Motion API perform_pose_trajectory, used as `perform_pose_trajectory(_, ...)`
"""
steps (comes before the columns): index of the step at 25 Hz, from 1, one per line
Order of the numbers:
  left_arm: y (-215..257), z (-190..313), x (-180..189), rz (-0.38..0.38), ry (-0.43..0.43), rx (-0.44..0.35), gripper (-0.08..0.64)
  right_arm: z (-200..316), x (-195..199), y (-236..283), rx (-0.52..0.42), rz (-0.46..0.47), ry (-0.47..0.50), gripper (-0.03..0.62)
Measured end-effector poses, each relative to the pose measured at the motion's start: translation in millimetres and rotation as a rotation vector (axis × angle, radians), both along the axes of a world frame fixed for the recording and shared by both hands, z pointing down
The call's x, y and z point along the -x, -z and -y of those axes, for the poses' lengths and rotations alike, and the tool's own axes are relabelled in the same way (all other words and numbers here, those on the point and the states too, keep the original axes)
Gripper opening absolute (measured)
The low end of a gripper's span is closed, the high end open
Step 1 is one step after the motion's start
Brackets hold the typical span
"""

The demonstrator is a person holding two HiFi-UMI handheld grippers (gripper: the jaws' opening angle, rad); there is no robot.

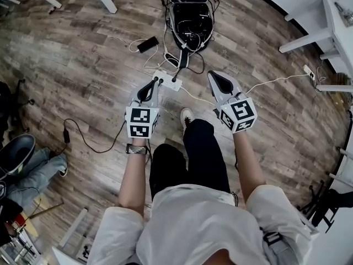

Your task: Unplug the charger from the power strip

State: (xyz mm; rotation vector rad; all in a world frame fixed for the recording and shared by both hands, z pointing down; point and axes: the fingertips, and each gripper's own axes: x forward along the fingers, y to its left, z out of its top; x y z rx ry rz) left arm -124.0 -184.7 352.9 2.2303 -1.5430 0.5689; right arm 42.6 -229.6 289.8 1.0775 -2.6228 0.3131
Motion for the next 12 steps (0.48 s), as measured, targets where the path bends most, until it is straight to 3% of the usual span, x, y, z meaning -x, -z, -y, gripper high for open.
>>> perform_pose_trajectory(12,-162.0,3.7,12.6,-0.033,-0.008,0.021,0.014,9.7,11.1,-166.1,0.030,-0.014,-0.012,0.002)
